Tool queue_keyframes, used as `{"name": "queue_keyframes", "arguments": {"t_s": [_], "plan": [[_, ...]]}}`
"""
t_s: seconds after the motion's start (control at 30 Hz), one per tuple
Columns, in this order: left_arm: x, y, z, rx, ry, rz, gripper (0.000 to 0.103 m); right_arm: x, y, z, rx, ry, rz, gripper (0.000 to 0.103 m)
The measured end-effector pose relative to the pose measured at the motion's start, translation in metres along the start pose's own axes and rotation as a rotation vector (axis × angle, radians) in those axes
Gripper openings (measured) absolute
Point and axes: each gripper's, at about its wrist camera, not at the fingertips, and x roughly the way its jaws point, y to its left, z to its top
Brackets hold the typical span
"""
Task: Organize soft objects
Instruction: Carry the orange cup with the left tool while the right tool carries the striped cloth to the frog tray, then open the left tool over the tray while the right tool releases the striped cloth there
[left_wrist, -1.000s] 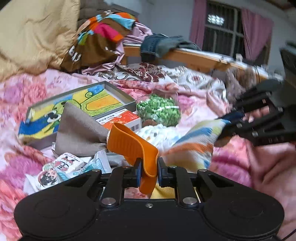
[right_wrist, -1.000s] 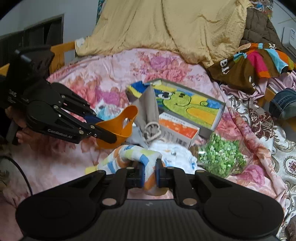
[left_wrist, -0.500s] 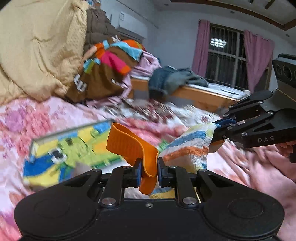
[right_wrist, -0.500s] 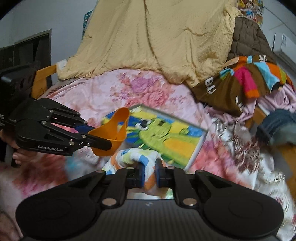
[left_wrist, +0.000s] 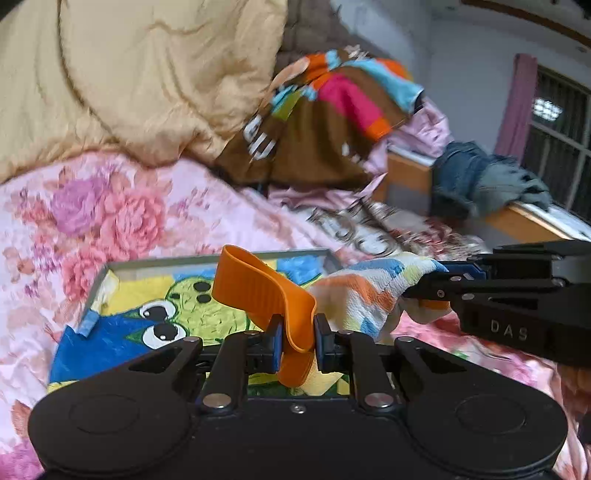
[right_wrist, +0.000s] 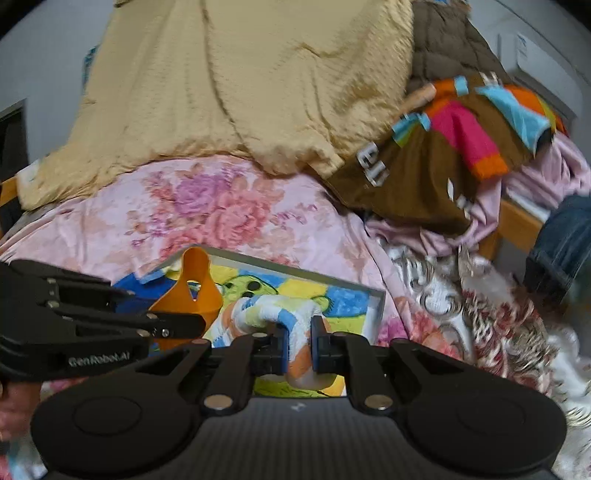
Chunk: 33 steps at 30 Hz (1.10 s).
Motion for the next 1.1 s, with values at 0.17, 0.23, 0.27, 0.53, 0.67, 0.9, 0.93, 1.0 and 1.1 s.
{"name": "queue_keyframes", "arguments": {"t_s": [0.17, 0.23, 0.27, 0.53, 0.67, 0.9, 0.93, 1.0, 1.1], "plan": [[0.040, 0.002, -0.003, 0.007, 0.066, 0.057, 0.018, 0.027, -0.022, -0.017, 0.077, 0.045, -0.026, 0.013], [0.052, 0.004, -0.007, 0.002, 0.099, 0.072, 0.018, 0.033, -0.028, -0.023, 0.105, 0.069, -0.022, 0.014], [0.056, 0.004, -0.010, 0.002, 0.112, 0.077, 0.019, 0.035, -0.030, -0.026, 0.110, 0.079, -0.021, 0.014], [0.074, 0.003, -0.025, -0.005, 0.197, 0.077, 0.022, 0.039, -0.026, -0.038, 0.114, 0.125, 0.000, 0.025], [0.076, 0.003, -0.030, -0.022, 0.212, 0.095, 0.033, 0.037, -0.023, -0.042, 0.118, 0.139, -0.005, 0.036], [0.066, 0.002, -0.035, 0.034, 0.188, 0.132, 0.049, 0.027, -0.021, -0.046, 0.104, 0.147, -0.013, 0.075], [0.064, 0.003, -0.035, 0.028, 0.187, 0.130, 0.050, 0.025, -0.021, -0.047, 0.105, 0.143, -0.015, 0.078], [0.060, 0.006, -0.036, 0.006, 0.184, 0.135, 0.052, 0.020, -0.020, -0.048, 0.107, 0.133, -0.025, 0.088], [0.050, 0.010, -0.038, -0.022, 0.158, 0.129, 0.062, 0.011, -0.018, -0.047, 0.107, 0.115, -0.031, 0.091]]}}
